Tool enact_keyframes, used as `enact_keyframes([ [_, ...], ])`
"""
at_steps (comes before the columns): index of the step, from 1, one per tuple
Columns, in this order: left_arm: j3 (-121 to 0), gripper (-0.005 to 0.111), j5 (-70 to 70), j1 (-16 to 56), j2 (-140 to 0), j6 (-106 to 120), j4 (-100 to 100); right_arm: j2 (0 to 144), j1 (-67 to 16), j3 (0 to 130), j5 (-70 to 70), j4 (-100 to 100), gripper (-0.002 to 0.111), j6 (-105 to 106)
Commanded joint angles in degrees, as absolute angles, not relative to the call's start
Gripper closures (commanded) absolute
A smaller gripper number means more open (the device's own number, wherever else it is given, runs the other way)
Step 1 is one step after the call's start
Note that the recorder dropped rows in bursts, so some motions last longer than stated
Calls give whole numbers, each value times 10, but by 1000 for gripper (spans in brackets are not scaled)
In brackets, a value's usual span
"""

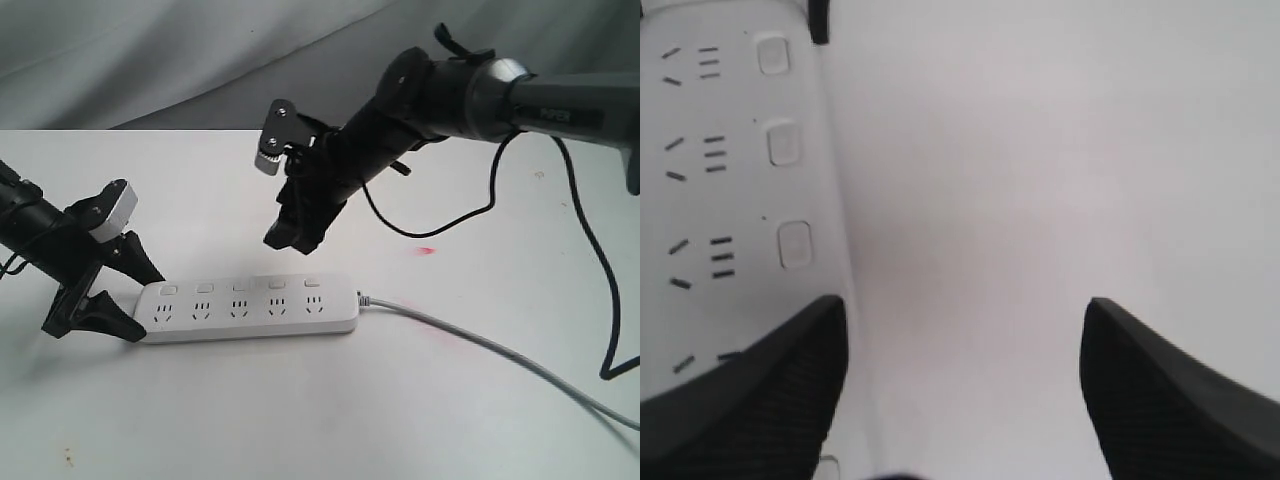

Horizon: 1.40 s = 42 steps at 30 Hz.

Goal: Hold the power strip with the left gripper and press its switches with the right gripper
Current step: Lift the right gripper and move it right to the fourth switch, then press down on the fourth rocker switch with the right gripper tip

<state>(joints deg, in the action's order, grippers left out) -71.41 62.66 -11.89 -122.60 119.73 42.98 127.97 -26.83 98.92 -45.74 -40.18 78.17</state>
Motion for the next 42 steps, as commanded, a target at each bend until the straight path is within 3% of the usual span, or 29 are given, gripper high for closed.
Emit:
enact_keyframes([
  [1,-717,70,630,-117,-1224,1200,430,1276,-250,978,-484,-440,46,811],
  [42,-717,70,630,-117,-1224,1200,430,1359,-269,970,-461,-408,46,803],
])
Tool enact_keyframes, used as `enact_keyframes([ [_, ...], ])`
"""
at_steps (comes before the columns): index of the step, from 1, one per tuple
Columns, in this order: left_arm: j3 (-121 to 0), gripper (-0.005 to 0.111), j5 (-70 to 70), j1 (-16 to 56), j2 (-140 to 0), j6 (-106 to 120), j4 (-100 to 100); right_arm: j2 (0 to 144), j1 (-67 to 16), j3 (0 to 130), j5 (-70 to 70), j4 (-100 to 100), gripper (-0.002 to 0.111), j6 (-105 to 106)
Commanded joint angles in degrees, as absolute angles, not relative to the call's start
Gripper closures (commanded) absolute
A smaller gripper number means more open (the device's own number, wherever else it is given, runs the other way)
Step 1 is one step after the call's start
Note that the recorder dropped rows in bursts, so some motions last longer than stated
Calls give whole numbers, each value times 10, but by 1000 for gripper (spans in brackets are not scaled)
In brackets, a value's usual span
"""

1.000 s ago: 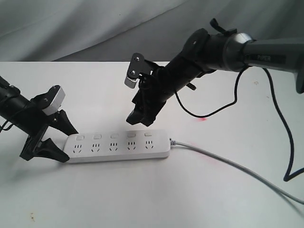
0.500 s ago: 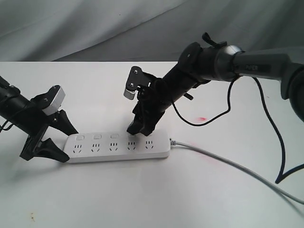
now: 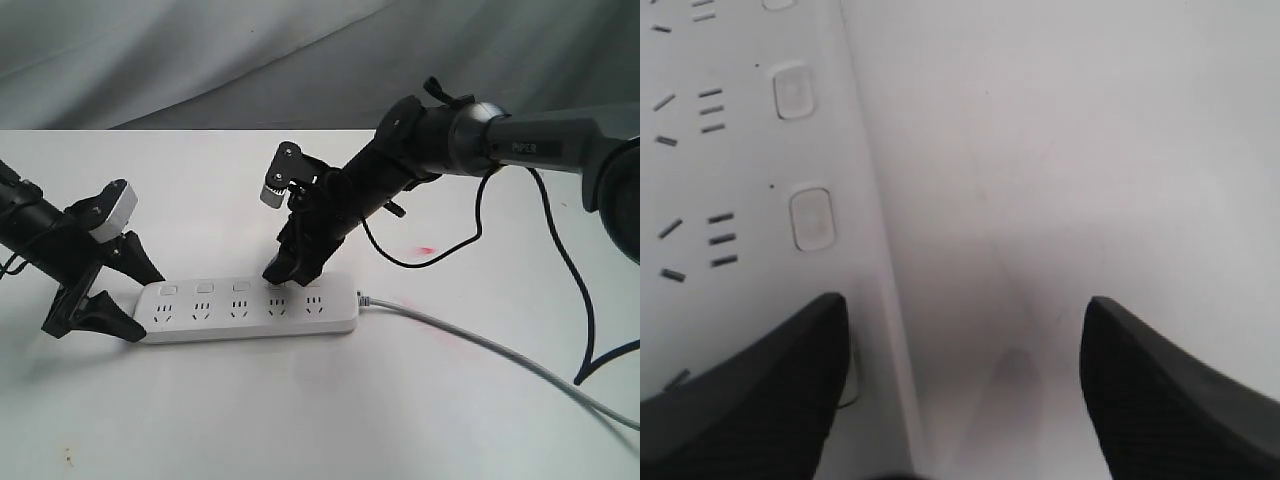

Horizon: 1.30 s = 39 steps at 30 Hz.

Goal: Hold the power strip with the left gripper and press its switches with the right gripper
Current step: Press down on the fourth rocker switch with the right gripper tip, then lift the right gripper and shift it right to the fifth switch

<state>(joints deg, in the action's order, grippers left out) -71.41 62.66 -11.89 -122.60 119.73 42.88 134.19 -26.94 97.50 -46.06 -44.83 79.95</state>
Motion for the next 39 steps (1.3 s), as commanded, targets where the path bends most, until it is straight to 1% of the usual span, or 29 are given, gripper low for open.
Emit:
enact_keyframes([
  [1,-717,70,630,-117,-1224,1200,430,1359,-269,970,-461,-405,46,803],
  [9,-717,70,630,-117,-1224,1200,430,1371,-269,962,-455,-362,46,784],
  [15,-717,70,630,-117,-1224,1200,430,1369,-269,951,-453,-379,46,787],
  [24,-717,70,630,-117,-1224,1200,430,1299,-267,951,-468,-436,46,825],
  [28,-717,70,630,-117,-1224,1200,430,1273,-251,951,-475,-453,46,833],
  [34,-717,70,630,-117,-1224,1200,430,1274,-223,947,-500,-464,46,839],
  [39,-717,70,630,-117,-1224,1200,430,1274,-223,918,-475,-464,46,852],
])
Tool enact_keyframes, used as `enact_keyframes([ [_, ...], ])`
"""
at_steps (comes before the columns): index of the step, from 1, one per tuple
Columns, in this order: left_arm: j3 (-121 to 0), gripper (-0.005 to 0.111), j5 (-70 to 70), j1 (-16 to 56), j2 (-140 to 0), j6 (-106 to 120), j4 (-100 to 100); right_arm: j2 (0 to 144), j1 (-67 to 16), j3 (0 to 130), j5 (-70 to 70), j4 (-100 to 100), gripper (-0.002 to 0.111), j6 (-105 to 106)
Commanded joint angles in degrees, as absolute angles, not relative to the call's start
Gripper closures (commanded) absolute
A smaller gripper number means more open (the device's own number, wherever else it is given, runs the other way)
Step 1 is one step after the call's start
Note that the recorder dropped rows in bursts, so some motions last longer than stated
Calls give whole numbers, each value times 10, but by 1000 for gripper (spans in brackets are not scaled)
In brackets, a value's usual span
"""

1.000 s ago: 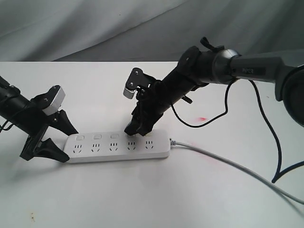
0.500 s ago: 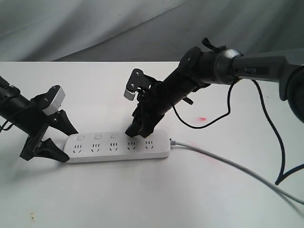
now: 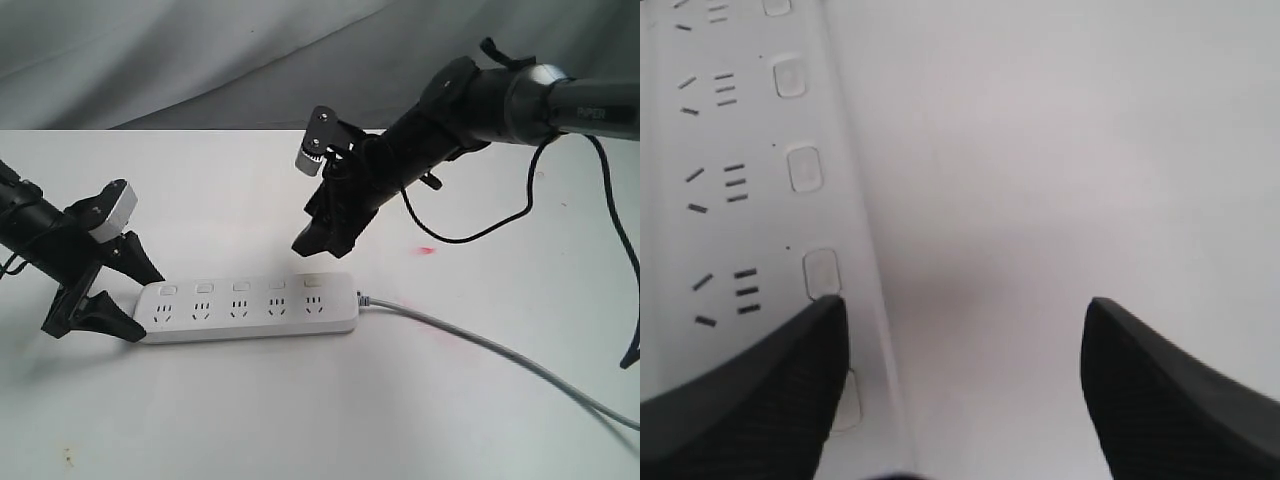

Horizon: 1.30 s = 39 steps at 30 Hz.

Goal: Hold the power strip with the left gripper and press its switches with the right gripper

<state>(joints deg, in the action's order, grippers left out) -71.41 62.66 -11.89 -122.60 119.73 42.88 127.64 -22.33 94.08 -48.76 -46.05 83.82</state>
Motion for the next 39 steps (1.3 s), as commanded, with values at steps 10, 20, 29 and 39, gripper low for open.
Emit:
enact_keyframes([
  [10,-717,70,630,-117,-1224,1200,430,1286,-223,904,-459,-467,46,861],
  [20,-717,70,630,-117,-1224,1200,430,1304,-223,901,-451,-442,46,854],
  [29,-717,70,630,-117,-1224,1200,430,1304,-224,857,-404,-424,46,854],
  [39,-717,70,630,-117,-1224,1200,430,1282,-224,844,-394,-494,46,886],
])
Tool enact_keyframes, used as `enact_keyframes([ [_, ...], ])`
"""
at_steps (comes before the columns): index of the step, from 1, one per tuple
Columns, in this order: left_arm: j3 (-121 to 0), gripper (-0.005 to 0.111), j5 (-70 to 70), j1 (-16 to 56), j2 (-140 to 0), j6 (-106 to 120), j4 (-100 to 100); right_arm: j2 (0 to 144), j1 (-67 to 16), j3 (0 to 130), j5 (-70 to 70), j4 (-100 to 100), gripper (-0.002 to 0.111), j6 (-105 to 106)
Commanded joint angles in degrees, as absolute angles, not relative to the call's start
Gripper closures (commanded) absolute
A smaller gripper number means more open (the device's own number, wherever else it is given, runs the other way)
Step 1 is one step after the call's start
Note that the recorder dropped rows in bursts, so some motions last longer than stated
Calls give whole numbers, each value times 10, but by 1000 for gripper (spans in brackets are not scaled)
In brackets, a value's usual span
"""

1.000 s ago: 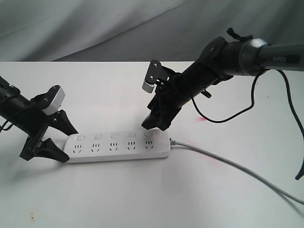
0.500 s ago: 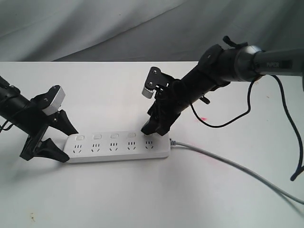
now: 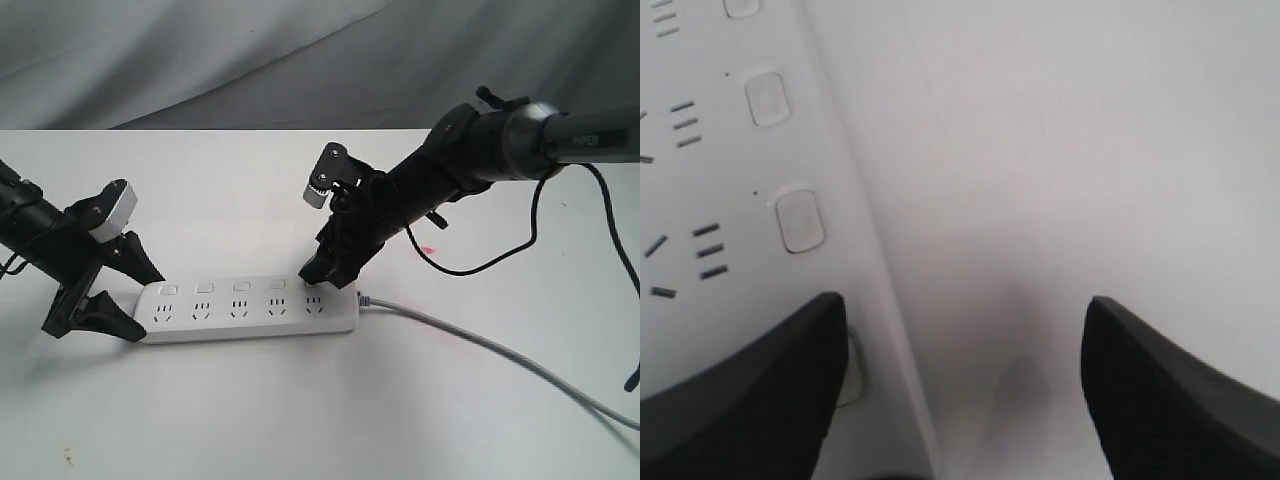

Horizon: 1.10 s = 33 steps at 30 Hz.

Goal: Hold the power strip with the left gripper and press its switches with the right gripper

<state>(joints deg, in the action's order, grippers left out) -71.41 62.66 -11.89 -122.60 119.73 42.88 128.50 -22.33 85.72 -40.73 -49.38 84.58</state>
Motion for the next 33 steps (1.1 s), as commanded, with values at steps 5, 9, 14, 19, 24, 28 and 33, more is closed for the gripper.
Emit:
enact_keyframes([
  [5,-717,70,630,-117,-1224,1200,430,1219,-223,844,-396,-533,46,902],
  [9,-717,70,630,-117,-1224,1200,430,1156,-223,844,-374,-533,46,892],
  [14,-717,70,630,-117,-1224,1200,430,1080,-217,844,-303,-527,46,810],
  [19,-717,70,630,-117,-1224,1200,430,1010,-188,844,-288,-504,46,704],
  [24,-717,70,630,-117,-1224,1200,430,946,-159,844,-316,-463,46,619],
  [28,-717,70,630,-117,-1224,1200,430,896,-144,844,-355,-403,46,548],
  [33,-717,70,630,-117,-1224,1200,430,830,-127,844,-430,-369,54,499],
])
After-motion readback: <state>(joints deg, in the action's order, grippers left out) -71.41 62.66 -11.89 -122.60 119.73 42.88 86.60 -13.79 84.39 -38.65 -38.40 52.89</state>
